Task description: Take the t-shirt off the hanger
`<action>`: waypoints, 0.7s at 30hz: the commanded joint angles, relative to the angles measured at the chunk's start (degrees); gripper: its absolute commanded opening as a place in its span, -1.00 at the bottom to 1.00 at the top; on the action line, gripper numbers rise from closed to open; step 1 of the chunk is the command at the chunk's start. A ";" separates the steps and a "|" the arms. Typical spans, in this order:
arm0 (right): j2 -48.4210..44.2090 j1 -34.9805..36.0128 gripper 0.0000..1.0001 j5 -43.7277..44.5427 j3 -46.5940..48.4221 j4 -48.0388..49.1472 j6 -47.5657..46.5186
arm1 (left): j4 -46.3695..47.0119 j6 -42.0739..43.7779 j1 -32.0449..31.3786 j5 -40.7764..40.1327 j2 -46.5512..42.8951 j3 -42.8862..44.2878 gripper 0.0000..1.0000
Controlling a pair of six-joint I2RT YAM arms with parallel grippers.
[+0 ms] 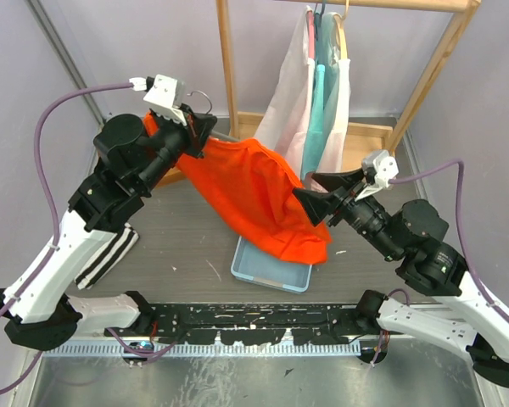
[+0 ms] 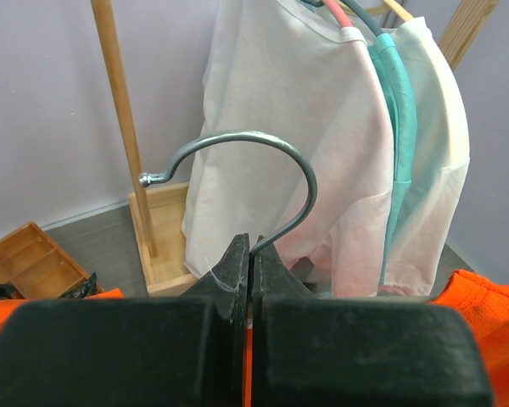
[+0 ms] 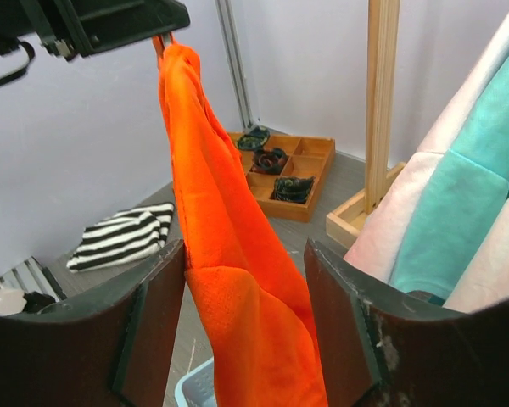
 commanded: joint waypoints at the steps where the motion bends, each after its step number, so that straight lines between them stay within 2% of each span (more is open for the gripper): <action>1: 0.85 0.36 0.14 0.98 1.10 -0.78 -0.61 | 0.12 1.12 -0.19 -1.03 -0.14 2.92 -1.00; 4: 1.05 0.36 -0.21 2.70 0.99 -1.25 -0.51 | -0.23 1.23 -0.18 -1.41 -0.11 3.59 -1.00; 7: 0.98 0.36 -0.64 3.12 1.07 -1.70 -0.35 | -0.34 1.32 -0.14 -2.05 -0.22 4.01 -1.00; 10: 0.18 0.36 -0.92 3.74 0.92 -2.13 0.15 | -0.18 1.45 -0.20 -3.33 0.06 4.36 -1.00; 16: -3.73 0.35 -0.99 10.15 -2.04 -3.77 3.12 | 0.50 2.07 -0.19 -9.39 1.06 5.80 -1.00; 21: -8.85 0.36 -0.99 20.79 -7.16 -6.54 8.99 | 1.58 3.12 -0.14 -13.05 1.51 7.85 -1.00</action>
